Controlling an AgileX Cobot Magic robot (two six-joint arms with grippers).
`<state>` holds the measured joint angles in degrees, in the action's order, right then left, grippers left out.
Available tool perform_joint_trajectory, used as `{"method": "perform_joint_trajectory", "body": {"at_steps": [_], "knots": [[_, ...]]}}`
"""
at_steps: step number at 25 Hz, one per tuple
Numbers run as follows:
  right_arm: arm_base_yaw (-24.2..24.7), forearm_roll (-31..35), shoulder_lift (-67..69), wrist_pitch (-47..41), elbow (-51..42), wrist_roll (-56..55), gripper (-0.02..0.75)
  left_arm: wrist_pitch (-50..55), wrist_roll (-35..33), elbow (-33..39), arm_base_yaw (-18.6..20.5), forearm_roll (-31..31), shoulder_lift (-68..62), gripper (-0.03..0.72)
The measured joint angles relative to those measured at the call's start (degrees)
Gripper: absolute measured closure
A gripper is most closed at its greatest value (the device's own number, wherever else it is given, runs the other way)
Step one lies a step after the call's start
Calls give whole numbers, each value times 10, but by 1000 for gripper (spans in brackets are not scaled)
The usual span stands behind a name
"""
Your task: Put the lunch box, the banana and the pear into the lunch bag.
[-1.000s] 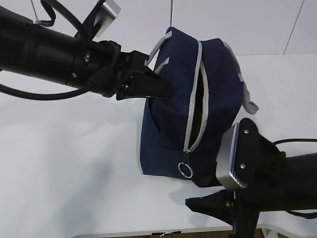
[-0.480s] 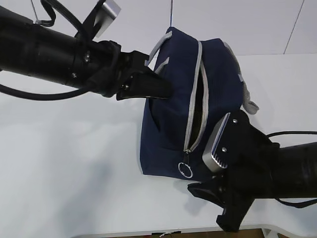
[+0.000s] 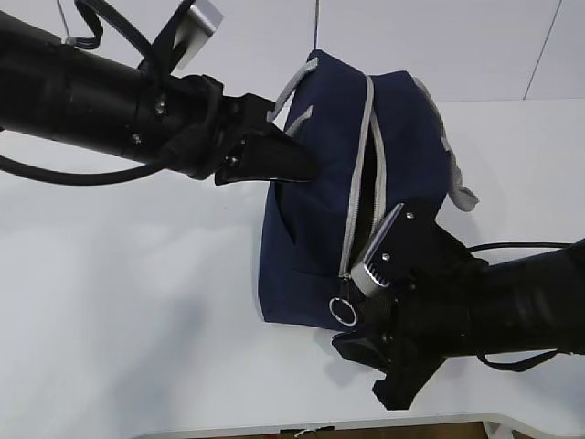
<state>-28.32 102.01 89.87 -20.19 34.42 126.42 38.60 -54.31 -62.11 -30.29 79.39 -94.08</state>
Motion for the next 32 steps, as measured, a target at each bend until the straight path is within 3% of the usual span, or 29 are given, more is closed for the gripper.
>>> {"method": "perform_joint_trajectory", "body": {"at_steps": [21,32], "knots": [[0,0,10,-5,28,-7,369,3,0,0,0,0,0,697],[-1,0,39,1,51,-81,369,8,0,0,0,-2,0,698]]}}
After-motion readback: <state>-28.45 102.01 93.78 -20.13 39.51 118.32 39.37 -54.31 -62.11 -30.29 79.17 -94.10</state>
